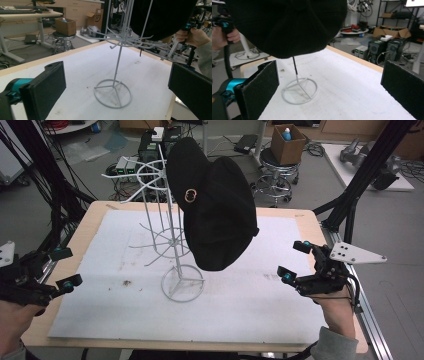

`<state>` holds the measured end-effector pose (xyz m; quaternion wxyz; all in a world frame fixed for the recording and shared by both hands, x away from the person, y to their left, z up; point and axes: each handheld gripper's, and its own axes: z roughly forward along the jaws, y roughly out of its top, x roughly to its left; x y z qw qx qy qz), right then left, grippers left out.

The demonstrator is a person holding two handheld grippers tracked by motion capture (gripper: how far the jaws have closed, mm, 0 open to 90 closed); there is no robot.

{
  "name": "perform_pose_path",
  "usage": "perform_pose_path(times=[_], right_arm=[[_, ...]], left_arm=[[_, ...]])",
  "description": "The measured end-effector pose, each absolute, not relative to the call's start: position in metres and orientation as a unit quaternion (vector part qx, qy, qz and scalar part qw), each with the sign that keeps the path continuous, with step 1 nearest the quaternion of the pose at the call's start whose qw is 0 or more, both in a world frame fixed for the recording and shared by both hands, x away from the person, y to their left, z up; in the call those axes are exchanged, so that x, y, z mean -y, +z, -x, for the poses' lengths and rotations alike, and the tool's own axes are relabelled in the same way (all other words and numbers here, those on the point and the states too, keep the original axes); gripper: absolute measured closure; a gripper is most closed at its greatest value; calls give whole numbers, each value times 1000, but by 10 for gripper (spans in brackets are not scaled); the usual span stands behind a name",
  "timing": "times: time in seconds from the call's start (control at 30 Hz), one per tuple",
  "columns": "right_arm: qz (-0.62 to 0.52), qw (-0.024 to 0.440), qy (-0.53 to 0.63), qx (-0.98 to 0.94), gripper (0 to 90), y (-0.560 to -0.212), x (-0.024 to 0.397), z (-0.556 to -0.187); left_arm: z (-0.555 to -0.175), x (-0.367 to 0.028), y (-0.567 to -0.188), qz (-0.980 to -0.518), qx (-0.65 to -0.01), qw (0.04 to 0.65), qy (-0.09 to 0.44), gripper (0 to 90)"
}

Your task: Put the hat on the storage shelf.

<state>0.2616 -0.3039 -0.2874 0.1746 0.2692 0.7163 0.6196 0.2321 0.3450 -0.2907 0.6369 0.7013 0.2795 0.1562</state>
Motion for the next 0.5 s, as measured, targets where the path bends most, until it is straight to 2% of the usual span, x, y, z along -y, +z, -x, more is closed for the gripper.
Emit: perform_pose_path(times=[0.5], right_arm=[[-304, 184, 602, -715, 7, -301, 309, -268]], left_arm=[[-244, -342, -306, -707, -303, 618, 165, 17]])
